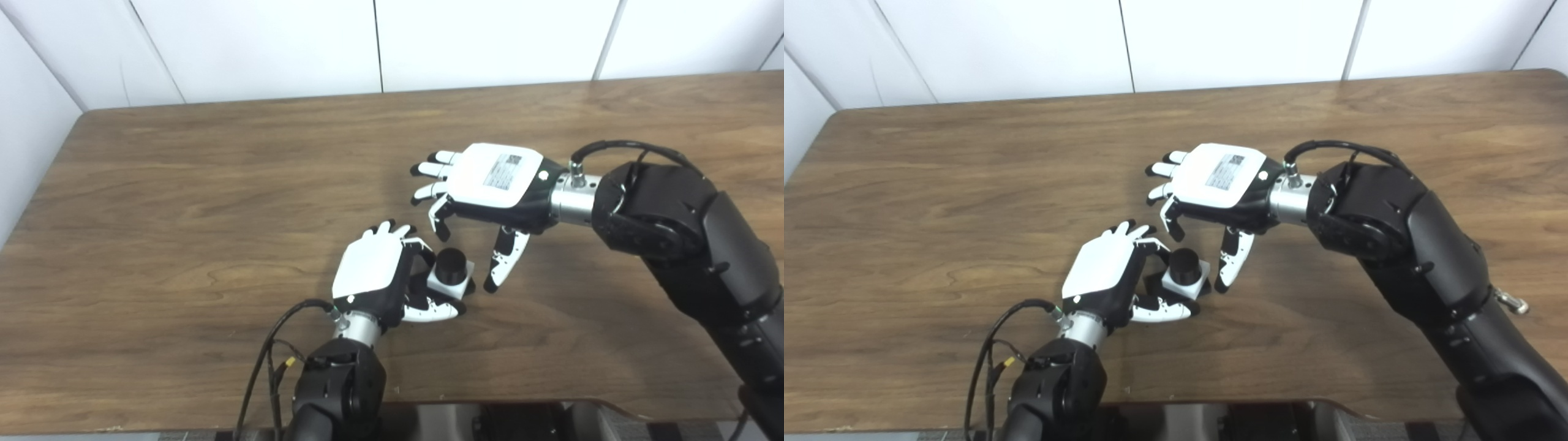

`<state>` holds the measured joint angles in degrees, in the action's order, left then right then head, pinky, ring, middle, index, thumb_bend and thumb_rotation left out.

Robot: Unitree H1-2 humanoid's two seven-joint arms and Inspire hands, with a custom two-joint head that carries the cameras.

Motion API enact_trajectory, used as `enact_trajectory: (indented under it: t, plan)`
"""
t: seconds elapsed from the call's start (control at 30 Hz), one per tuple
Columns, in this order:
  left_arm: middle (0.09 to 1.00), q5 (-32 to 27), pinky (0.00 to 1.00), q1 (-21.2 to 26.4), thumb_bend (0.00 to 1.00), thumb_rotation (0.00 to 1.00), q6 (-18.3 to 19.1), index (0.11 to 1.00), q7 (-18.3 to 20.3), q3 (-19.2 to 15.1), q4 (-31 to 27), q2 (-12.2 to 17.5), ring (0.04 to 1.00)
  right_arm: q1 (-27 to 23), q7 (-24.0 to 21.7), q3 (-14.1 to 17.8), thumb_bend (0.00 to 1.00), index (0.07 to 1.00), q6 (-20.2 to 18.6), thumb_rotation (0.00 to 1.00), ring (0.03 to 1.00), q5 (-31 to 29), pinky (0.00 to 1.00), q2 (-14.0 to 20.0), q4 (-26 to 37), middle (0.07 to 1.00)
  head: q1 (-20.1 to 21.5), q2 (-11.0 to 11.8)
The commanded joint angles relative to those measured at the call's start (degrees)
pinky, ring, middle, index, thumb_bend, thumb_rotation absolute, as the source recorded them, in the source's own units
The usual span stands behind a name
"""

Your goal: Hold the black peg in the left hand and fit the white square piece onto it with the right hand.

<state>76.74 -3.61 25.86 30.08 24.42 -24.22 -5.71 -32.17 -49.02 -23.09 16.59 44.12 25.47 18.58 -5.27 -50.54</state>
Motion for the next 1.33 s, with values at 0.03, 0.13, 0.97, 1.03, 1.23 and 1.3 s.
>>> enact_trajectory:
  t: [0.03,0.13,0.97,1.03,1.23,1.3]
  plan:
    - [0.944,3.6,1.0,-1.2,0.9,0.41,0.6,0.826,3.4,-0.9,-1.2,-0.7,1.0,-2.9,2.0,1.3,0.99,0.609,-0.5,0.41,1.0,-0.5,1.0,0.3,0.1,0.894,-0.1,0.0]
    - [0.948,4.5,1.0,-1.2,0.9,0.42,0.3,0.832,4.9,-1.3,-2.0,-0.8,1.0,-2.8,2.0,1.3,0.99,0.609,-0.5,0.41,1.0,-0.5,1.0,0.1,0.0,0.893,-0.4,0.3]
    - [0.951,8.2,1.0,-1.9,0.89,0.4,-4.3,0.841,7.4,-4.8,-7.6,-3.9,1.0,-1.5,3.4,1.6,1.0,0.605,-1.4,0.38,1.0,-0.3,1.0,-0.4,-0.4,0.886,-1.2,1.3]
    - [0.951,8.5,1.0,-1.7,0.88,0.4,-4.5,0.843,8.2,-5.4,-8.1,-4.2,1.0,-1.4,3.6,1.8,1.0,0.606,-1.6,0.38,1.0,-0.2,1.0,-0.5,-0.4,0.887,-1.2,1.3]
    - [0.947,9.7,1.0,-0.9,0.89,0.41,-5.5,0.836,9.4,-6.6,-9.4,-4.6,1.0,-1.6,4.0,2.4,1.0,0.607,-1.6,0.38,1.0,-0.6,1.0,-0.3,-0.5,0.89,-1.4,1.4]
    - [0.947,10.2,1.0,-0.6,0.9,0.41,-5.8,0.838,10.2,-7.0,-10.2,-4.7,1.0,-1.8,4.0,2.6,0.99,0.605,-1.5,0.39,1.0,-0.6,1.0,-0.3,-0.6,0.892,-1.5,1.4]
